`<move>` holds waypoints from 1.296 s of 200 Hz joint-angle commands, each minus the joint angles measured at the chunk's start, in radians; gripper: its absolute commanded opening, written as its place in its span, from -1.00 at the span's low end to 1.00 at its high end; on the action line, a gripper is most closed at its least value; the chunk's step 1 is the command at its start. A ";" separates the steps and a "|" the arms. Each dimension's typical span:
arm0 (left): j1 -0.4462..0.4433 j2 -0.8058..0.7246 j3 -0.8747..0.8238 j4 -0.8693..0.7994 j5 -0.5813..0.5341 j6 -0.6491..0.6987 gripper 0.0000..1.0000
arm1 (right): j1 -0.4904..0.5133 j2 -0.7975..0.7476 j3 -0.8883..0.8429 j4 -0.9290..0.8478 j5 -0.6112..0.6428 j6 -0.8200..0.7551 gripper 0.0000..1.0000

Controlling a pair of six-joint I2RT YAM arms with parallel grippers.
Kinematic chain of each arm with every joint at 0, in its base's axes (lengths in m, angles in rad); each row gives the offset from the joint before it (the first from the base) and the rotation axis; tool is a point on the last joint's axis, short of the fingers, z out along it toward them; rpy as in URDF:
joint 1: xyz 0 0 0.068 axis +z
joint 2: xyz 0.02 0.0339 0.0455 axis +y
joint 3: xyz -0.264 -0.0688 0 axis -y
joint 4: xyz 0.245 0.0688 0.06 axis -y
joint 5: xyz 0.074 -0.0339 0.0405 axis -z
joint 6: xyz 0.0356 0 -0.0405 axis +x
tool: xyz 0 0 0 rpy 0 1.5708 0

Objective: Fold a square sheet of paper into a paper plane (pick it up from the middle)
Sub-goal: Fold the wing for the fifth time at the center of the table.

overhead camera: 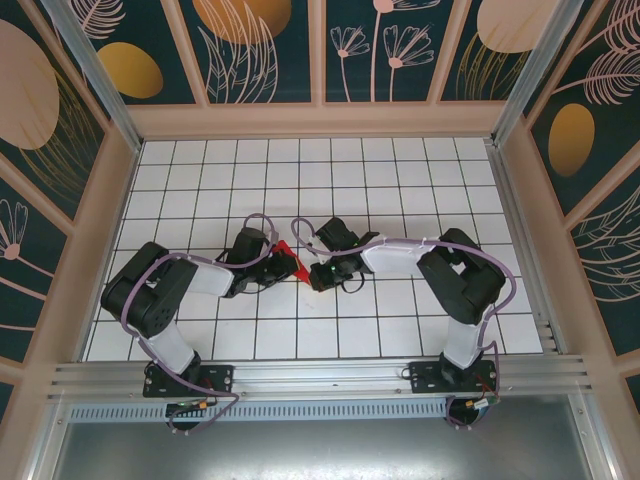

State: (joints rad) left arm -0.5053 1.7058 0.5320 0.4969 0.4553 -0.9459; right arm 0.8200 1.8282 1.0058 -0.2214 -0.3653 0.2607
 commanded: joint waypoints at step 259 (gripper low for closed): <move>0.001 0.065 -0.002 -0.075 -0.113 0.057 -0.79 | 0.001 -0.231 -0.151 0.113 0.017 0.040 -1.00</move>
State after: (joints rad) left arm -0.5053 1.7084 0.5354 0.4934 0.4599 -0.9356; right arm 0.8120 1.6264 0.8181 -0.1909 -0.3599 0.2722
